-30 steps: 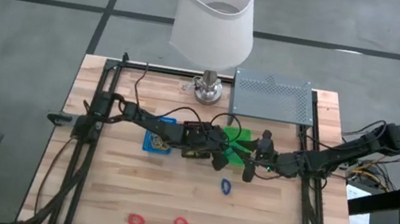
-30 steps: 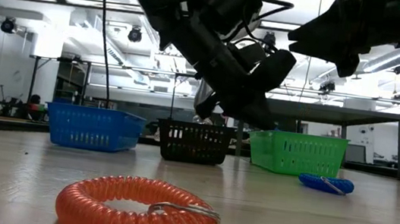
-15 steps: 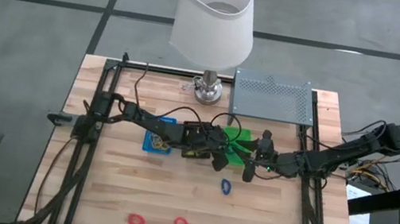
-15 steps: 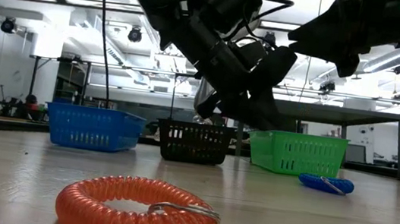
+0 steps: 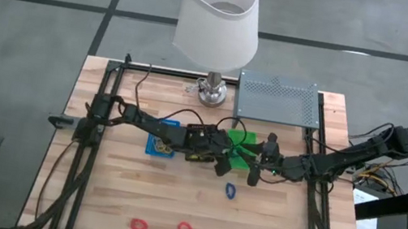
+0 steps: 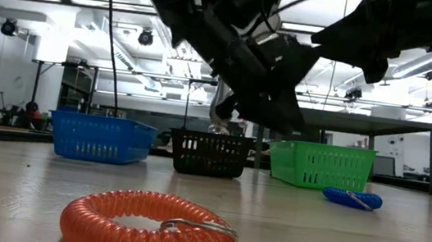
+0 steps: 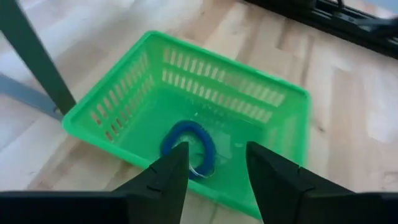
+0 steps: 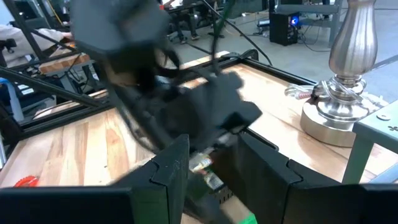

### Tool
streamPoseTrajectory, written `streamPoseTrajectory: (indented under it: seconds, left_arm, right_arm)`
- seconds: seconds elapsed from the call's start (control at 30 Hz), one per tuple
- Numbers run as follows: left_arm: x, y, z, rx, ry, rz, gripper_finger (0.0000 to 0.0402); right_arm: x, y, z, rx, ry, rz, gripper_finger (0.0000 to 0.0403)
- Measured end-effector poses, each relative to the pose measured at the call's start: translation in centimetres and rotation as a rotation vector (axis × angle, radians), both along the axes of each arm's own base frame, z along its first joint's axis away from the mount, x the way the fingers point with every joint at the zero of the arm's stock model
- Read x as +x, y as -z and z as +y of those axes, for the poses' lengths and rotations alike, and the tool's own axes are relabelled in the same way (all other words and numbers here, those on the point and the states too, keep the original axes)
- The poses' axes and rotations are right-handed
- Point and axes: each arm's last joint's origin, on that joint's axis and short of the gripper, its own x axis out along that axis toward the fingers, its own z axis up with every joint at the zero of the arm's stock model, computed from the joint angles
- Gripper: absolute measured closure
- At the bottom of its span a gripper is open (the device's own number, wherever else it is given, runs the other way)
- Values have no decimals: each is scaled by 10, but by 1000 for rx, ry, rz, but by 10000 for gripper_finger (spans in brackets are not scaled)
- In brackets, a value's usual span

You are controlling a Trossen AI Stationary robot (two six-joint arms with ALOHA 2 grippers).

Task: Pick & Place Office Desk Supplies
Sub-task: Put the orange spring keychain into the green bin

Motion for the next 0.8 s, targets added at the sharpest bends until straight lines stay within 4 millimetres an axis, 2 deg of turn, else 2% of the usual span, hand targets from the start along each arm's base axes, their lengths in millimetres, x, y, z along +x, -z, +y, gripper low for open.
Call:
streamPoseTrajectory:
  seconds: [0.2, 0.53, 0.67, 0.8]
  left_arm:
    - [-13, -16, -37, 76, 45, 59, 236]
    - [-63, -69, -113, 127, 151, 103, 236]
    - [-82, -74, -133, 88, 178, 157, 236]
    - [-98, -71, -149, -68, 204, 254, 236]
  right_arm:
    - [0, 0, 0, 0, 0, -1, 268]
    - [0, 0, 0, 0, 0, 1, 268]
    - [0, 0, 0, 0, 0, 0, 268]
    - [0, 0, 0, 0, 0, 0, 268]
